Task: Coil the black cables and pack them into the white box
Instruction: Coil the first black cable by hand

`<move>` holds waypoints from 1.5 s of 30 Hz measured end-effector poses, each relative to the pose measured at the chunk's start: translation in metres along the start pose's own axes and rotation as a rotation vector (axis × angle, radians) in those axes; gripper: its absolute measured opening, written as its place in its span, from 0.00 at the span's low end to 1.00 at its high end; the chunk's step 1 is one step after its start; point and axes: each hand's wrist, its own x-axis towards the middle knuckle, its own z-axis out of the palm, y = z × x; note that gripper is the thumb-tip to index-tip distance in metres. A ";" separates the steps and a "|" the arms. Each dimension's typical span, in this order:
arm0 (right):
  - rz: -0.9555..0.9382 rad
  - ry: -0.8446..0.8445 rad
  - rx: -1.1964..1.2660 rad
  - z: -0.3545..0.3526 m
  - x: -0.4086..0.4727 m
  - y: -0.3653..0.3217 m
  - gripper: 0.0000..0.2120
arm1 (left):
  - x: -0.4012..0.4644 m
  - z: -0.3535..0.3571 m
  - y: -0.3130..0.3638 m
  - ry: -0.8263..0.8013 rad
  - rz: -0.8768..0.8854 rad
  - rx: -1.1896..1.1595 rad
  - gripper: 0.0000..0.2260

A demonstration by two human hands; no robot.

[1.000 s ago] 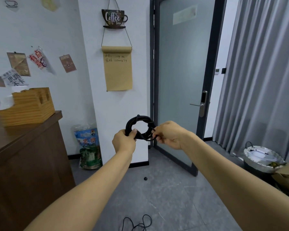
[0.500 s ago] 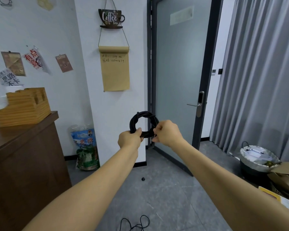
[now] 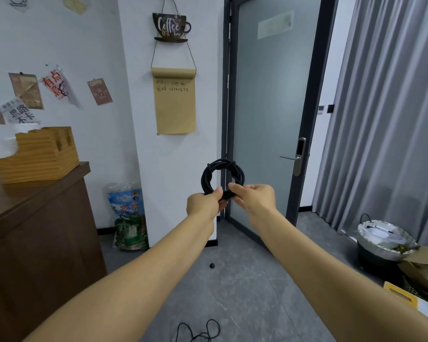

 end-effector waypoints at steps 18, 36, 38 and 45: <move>0.197 -0.229 0.332 0.007 -0.015 -0.008 0.04 | -0.006 -0.027 0.013 -0.230 0.064 0.016 0.06; 0.104 -0.184 0.250 0.005 -0.023 -0.004 0.06 | 0.004 -0.011 0.021 -0.016 0.247 0.159 0.05; 0.103 -0.176 0.204 0.004 -0.021 -0.006 0.07 | 0.003 -0.009 0.020 -0.020 0.243 0.167 0.09; 0.137 -0.179 0.175 -0.001 -0.012 -0.012 0.04 | -0.003 0.000 0.020 -0.132 0.174 -0.011 0.13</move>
